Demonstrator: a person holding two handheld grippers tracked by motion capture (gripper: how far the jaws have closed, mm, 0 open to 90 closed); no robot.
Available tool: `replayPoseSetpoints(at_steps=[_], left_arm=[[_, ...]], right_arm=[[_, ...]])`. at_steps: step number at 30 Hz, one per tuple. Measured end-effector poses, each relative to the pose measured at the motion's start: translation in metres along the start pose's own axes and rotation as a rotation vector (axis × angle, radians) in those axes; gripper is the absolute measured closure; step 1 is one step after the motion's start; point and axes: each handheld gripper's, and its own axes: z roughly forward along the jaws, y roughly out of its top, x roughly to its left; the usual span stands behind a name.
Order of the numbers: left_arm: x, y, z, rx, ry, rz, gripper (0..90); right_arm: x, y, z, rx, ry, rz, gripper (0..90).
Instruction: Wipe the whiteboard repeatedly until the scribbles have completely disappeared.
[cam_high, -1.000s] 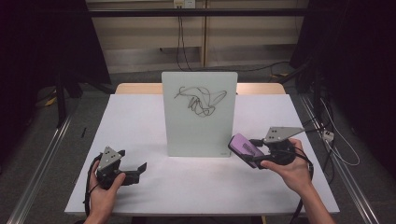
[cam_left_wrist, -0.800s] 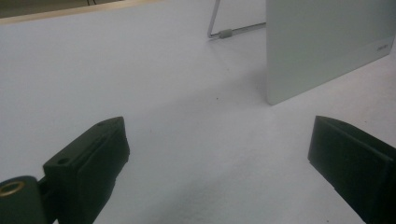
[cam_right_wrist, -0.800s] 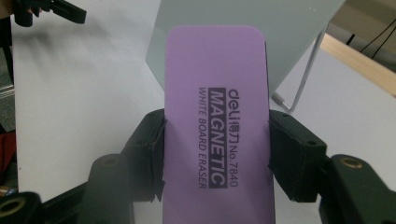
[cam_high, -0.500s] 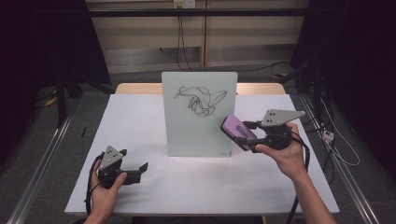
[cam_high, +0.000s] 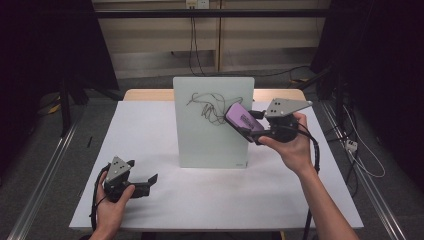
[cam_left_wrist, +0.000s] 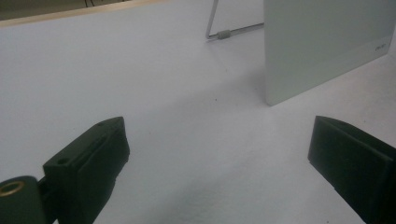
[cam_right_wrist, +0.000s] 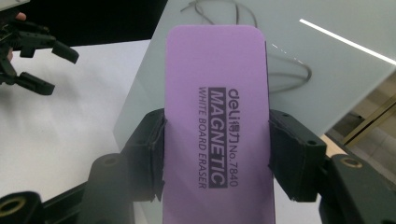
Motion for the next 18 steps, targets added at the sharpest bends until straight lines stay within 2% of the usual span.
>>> replayPoseSetpoints(at_steps=[6, 14, 18], left_arm=[[0.001, 0.000, -0.001, 0.002, 0.005, 0.007, 4.9], [0.000, 0.000, 0.000, 0.000, 0.002, 0.008, 4.9], [0.000, 0.000, 0.000, -0.001, 0.002, 0.004, 4.9]], right_arm=[[-0.007, 0.014, 0.003, -0.039, -0.013, -0.018, 41.7], [-0.018, 0.031, 0.008, -0.023, -0.044, -0.049, 41.7], [-0.024, 0.035, 0.008, -0.045, -0.056, -0.042, 41.7]])
